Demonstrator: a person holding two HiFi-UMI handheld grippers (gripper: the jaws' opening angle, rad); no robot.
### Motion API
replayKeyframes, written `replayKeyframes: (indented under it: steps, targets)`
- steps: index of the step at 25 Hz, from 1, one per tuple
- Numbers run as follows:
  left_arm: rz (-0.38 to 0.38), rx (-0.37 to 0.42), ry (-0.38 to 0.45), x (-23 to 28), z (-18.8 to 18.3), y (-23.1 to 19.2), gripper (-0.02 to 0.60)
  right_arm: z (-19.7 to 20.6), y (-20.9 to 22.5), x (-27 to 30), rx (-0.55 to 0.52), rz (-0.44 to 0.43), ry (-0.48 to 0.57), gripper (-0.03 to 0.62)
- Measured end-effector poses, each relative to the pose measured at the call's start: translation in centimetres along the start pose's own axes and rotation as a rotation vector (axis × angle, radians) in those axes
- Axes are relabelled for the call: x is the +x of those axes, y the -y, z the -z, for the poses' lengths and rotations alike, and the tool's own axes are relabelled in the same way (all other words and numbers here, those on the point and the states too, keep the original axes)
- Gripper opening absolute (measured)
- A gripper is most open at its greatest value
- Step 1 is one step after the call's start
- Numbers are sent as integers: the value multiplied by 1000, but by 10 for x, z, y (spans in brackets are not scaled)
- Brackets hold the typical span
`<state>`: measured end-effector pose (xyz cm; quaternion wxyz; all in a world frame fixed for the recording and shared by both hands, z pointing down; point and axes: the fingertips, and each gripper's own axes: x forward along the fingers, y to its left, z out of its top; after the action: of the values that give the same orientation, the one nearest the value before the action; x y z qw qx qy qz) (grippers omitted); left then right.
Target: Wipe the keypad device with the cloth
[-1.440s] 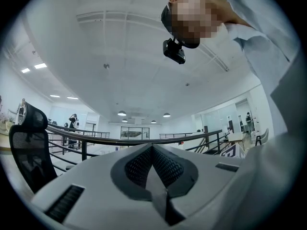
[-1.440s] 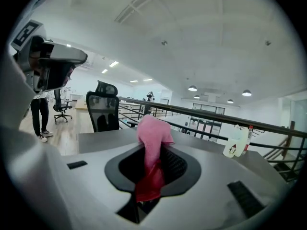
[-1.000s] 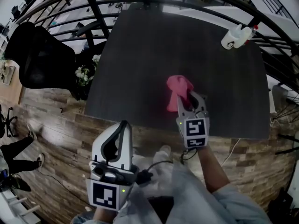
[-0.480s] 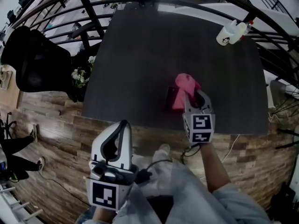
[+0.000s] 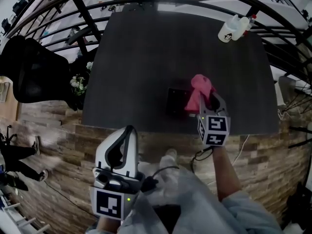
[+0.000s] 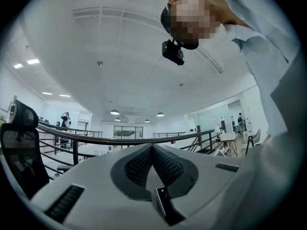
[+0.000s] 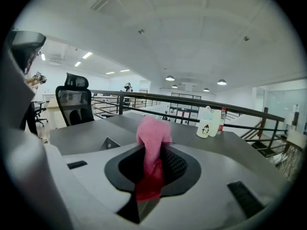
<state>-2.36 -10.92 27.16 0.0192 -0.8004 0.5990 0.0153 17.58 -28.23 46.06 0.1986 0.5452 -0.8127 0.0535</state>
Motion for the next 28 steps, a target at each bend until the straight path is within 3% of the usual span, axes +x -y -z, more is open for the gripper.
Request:
replayKeyframes:
  steps: [12,28]
  targets:
    - [78,-15,-27,17,5,21,3,33,39,-16,113,95,-50,71]
    - [175,-2,-67,28,11,40,3,106,27,-38,293,149,-186,71]
